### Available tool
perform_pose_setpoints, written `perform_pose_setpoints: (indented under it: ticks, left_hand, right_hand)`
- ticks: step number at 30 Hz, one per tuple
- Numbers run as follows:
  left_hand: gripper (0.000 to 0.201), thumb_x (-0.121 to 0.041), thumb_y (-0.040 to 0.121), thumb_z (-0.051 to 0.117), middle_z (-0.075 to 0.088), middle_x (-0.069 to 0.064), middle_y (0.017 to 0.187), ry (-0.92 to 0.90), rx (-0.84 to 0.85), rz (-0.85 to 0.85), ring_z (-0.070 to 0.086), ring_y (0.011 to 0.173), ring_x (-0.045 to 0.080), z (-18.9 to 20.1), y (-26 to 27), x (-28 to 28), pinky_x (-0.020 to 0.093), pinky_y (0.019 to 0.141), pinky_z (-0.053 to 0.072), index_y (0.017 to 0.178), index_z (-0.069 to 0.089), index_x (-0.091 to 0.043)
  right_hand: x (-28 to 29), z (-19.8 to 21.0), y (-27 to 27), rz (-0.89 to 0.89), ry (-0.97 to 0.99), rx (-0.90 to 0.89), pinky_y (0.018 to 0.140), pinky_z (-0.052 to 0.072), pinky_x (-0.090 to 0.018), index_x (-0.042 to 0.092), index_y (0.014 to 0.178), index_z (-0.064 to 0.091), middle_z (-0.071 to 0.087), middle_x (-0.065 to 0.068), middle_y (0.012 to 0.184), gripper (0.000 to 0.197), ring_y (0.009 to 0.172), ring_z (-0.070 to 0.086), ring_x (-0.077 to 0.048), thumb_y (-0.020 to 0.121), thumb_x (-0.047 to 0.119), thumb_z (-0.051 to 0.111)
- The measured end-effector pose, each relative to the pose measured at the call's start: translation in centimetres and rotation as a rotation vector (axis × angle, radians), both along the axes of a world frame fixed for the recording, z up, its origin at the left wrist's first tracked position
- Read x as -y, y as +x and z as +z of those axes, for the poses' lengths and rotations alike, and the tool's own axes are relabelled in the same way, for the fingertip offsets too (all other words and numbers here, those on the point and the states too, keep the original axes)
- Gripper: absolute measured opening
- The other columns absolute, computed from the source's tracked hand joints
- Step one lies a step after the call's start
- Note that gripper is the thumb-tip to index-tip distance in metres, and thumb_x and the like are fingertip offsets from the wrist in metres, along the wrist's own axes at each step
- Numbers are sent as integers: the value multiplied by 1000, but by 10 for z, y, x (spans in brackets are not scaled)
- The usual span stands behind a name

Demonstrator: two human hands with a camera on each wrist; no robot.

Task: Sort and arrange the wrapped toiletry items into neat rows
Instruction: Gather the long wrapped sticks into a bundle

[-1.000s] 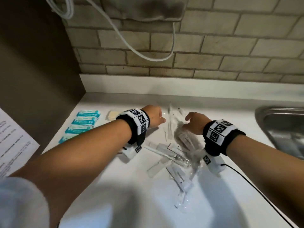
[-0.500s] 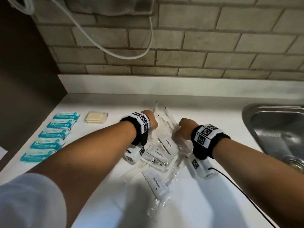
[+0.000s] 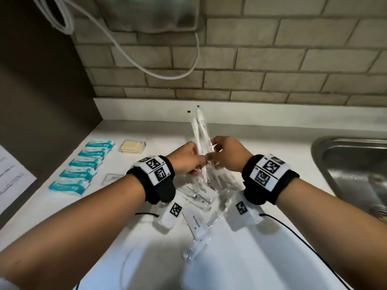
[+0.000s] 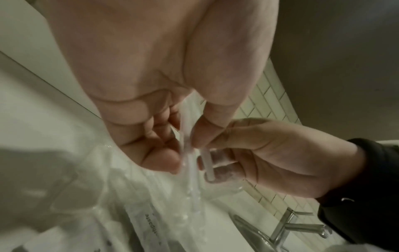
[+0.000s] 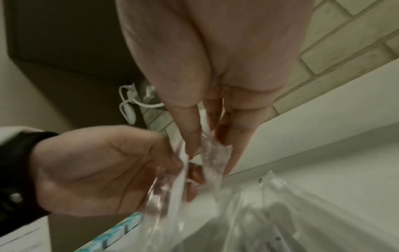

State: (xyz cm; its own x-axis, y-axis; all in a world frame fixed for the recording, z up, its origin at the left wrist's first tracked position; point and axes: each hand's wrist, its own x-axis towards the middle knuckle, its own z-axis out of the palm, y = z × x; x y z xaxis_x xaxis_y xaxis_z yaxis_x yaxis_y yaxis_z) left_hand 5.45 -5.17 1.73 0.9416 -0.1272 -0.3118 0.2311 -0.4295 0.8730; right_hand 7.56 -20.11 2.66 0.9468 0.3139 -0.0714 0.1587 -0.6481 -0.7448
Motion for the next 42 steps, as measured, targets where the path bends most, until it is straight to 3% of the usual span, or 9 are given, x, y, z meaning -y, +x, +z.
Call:
perform_pose_setpoints:
  ticks: [7,11,14,17,21,25,29,35,42]
  left_hand:
    - [32,-23,95,56,60,12,94,-202,-33,47,61,65,21,-2,-27,-7,29,54,51,121,51,-7]
    - [34,-40,97,52,71,15,100,-52,49,11,64,70,22,-9,-30,-18,34,61,52,113,61,-11]
    - [29,-33,99,49,71,16,88,20,35,33,65,75,29,-8,-31,-24,46,75,55,111,55,-8]
    - [17,-20,98,44,65,13,84,-19,41,93,68,77,28,-5,-32,-29,42,73,58,106,52,-7]
    - [13,-18,92,55,55,-1,72,211,158,-11,57,56,12,-11,-34,-41,22,53,49,81,49,-20]
    - [23,-29,73,73,65,-7,89,680,158,-225,63,81,14,-29,-37,-54,29,71,53,92,60,-27]
    - [29,-35,69,73,65,-7,92,879,118,-299,62,85,17,-39,-36,-54,34,79,54,95,66,-27]
    - [16,-36,78,67,65,-1,87,921,202,-338,62,81,19,-31,-29,-52,33,73,52,85,68,-22]
    - [16,-31,82,73,63,-6,86,654,360,-93,57,82,16,21,-25,-73,22,61,37,91,67,-19]
  right_hand:
    - [0,-4,-34,221,-73,10,57,48,-18,22,120,59,59,4,96,41,73,59,-16,81,20,74]
    - [10,3,-33,348,-73,-180,75,54,-32,27,125,58,59,9,106,51,81,65,-16,77,26,77]
    - [24,2,-13,278,-206,-226,103,41,-31,29,133,55,60,7,125,56,111,58,-13,80,32,72]
    - [32,-16,10,121,-486,-186,107,39,-35,21,137,49,53,-1,139,59,127,49,-22,83,36,67]
    - [27,-45,26,19,-735,-135,90,52,-39,10,123,54,60,-9,123,57,108,60,-30,77,39,67]
    - [24,-62,45,-8,-798,-128,83,57,-40,18,93,60,66,-4,101,32,92,66,-29,68,36,67]
    - [22,-62,50,6,-833,-144,76,58,-35,18,70,64,68,-2,83,20,74,66,-25,63,36,70]
    - [39,-31,0,-193,-462,-146,47,32,-24,5,89,50,55,-9,85,12,72,52,-25,89,17,50]
    - [41,-44,-62,-125,-394,-294,66,44,-31,10,74,43,46,-9,79,23,73,49,-25,96,18,40]
